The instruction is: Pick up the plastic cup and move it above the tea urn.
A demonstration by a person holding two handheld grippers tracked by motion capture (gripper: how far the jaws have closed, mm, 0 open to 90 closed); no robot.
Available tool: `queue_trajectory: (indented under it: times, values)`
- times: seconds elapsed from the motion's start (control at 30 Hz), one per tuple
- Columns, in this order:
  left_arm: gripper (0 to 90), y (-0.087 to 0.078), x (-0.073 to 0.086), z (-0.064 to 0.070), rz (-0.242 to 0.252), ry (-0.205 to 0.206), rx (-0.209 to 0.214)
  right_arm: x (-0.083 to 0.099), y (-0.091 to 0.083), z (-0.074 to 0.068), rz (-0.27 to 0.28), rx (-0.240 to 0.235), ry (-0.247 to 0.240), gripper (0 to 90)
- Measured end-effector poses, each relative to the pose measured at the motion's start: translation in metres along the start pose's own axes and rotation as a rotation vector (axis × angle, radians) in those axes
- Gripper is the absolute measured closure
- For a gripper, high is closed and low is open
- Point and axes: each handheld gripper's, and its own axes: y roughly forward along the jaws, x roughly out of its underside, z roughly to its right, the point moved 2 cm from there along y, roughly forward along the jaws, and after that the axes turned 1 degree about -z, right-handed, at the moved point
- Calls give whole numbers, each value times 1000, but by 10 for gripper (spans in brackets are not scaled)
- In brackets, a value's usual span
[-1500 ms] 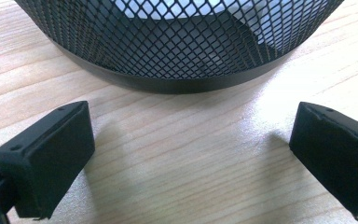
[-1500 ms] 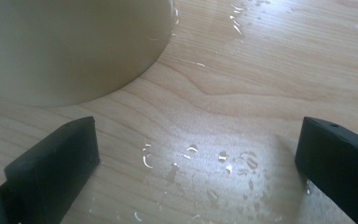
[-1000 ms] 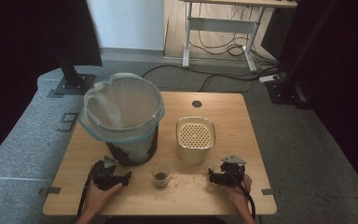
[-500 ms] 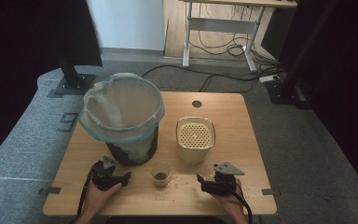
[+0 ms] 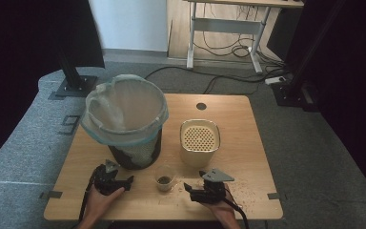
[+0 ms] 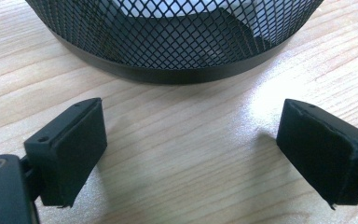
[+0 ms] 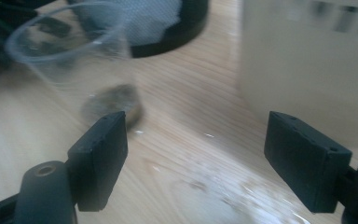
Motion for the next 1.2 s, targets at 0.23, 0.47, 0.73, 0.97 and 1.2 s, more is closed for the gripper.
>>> queue_trajectory:
  times: [0.23, 0.47, 0.73, 0.97, 1.2]
  values:
    - [80, 0, 0, 0, 0, 0, 0, -4, 19, -24, 2, -86, -43, 220]
    - [80, 0, 0, 0, 0, 0, 0, -10, 48, -55, -1, -147, -120, 209]
    - [79, 0, 0, 0, 0, 0, 0, -17, 71, -62, 4, -129, -120, 230]
    - [79, 0, 0, 0, 0, 1, 0, -20, 76, -59, 37, -106, -148, 343]
    - [79, 0, 0, 0, 0, 1, 0, -24, 64, -57, 65, -108, -151, 381]
